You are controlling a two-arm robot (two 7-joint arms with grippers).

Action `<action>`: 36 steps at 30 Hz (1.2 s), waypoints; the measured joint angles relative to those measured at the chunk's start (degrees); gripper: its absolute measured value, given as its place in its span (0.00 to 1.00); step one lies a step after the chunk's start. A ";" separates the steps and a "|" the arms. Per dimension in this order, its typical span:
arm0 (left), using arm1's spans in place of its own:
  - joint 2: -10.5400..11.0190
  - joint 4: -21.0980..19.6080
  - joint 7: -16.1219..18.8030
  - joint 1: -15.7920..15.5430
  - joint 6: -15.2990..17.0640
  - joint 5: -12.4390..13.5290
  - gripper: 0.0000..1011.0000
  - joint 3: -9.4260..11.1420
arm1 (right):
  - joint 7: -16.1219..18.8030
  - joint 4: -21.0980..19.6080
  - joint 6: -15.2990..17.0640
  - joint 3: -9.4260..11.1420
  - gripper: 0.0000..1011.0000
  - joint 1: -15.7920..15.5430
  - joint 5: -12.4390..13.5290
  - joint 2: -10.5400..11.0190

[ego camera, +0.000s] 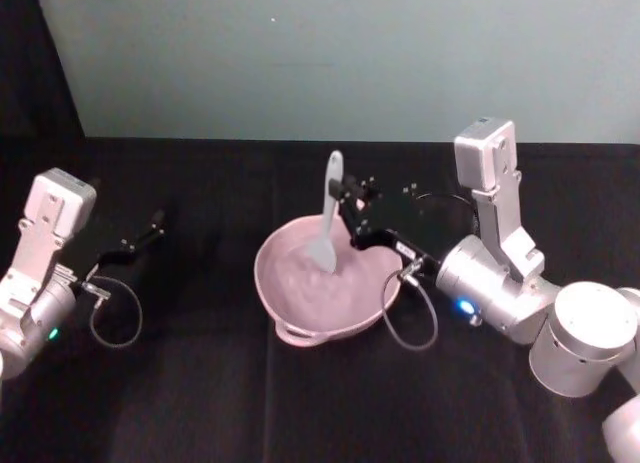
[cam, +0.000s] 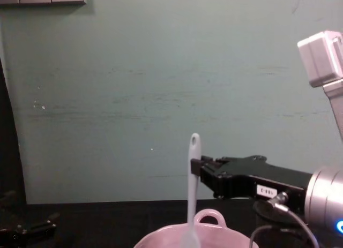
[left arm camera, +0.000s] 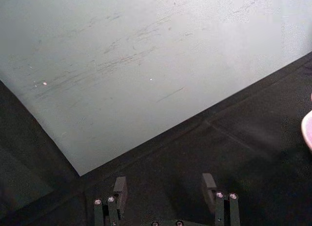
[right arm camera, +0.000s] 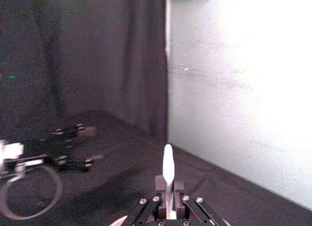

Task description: Use the one hand to pick up the spoon and stir the clear water in the bowl.

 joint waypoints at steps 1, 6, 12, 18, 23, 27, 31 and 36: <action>0.00 0.00 0.00 0.00 0.00 0.00 1.00 0.00 | -0.81 0.62 -0.52 0.29 0.10 0.36 -1.00 -0.34; 0.00 0.00 0.00 0.00 0.00 0.00 1.00 0.00 | -1.81 1.26 -0.87 1.55 0.10 0.63 -2.50 -0.43; 0.00 0.00 0.00 0.00 0.00 0.00 1.00 0.00 | -0.78 -0.61 0.83 3.56 0.10 -0.87 -2.10 1.20; 0.00 0.00 0.00 0.00 0.00 0.00 1.00 0.00 | 1.55 -4.62 2.56 4.76 0.10 -3.99 0.22 3.09; 0.00 0.00 0.00 0.00 0.00 0.00 1.00 0.00 | 3.20 -7.05 3.42 4.24 0.10 -5.83 1.88 3.86; 0.00 0.00 0.00 0.00 0.00 0.00 1.00 0.00 | 4.05 -8.02 3.29 2.84 0.10 -6.28 2.53 3.74; 0.00 0.00 0.00 0.00 0.00 0.00 1.00 0.00 | 4.18 -7.84 2.75 1.50 0.10 -5.71 2.40 3.15; 0.00 0.00 0.00 0.00 0.00 0.00 1.00 0.00 | 4.06 -5.66 1.61 0.01 0.10 -3.91 1.21 1.87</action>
